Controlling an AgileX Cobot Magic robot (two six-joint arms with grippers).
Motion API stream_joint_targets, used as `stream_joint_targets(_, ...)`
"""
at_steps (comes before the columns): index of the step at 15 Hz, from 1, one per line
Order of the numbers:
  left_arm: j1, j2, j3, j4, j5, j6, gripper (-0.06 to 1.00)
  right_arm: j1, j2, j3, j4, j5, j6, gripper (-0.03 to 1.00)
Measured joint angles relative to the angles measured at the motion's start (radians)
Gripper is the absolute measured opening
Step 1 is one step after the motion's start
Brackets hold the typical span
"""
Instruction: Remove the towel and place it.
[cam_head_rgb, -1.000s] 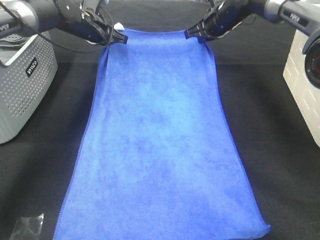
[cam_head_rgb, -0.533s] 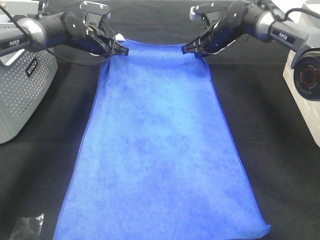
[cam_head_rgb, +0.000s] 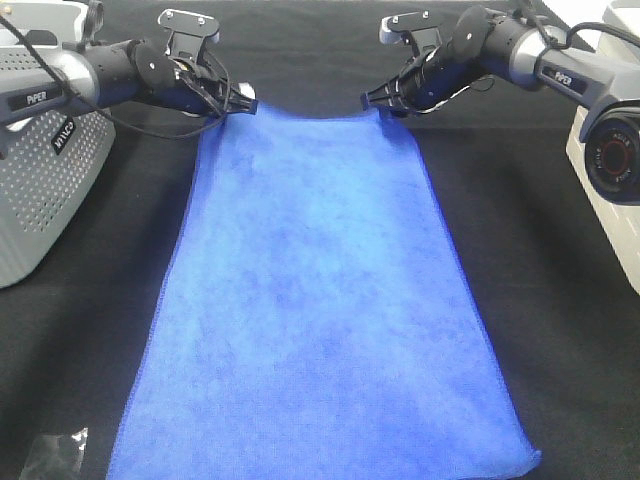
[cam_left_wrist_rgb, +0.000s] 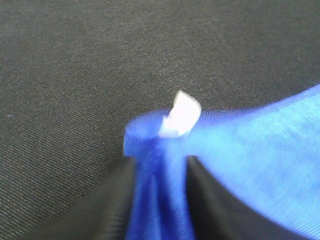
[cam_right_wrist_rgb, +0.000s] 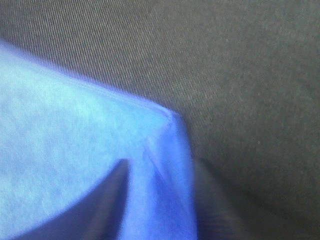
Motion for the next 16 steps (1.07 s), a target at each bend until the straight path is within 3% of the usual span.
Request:
stream_joint_targets(1,0.0,0.0,0.0,0.0,0.0,0.0,0.36,0.0,0.0,0.0,0.0,0.0,0.0,0.44)
stream_joint_targets(2,0.0,0.007,0.0,0.0,0.0,-0.017,0.46,0.0,0.0,0.0,0.0,-0.004,0.001,0.53)
stream_joint_targets(4,0.0,0.012,0.0,0.0,0.006,-0.032,0.64,0.0,0.0,0.0,0.0,-0.001,0.004,0.58)
stream_joint_targets(7,0.0,0.01,0.0,0.0,0.039,-0.035,0.68,0.0,-0.013,0.0,-0.002,0.03,0.005,0.59)
stream_joint_targets(9,0.0,-0.017,0.0,0.0,0.146,-0.035,0.68,0.0,-0.051,0.0,-0.006,0.092,0.005,0.59)
stream_joint_targets(12,0.0,-0.11,-0.005,0.003,0.392,-0.065,0.68,0.0,-0.126,-0.003,-0.011,0.23,0.005,0.59)
stream_joint_targets(16,0.0,-0.242,-0.005,0.1,0.668,-0.235,0.68,0.0,-0.242,-0.003,-0.012,0.482,0.041,0.59)
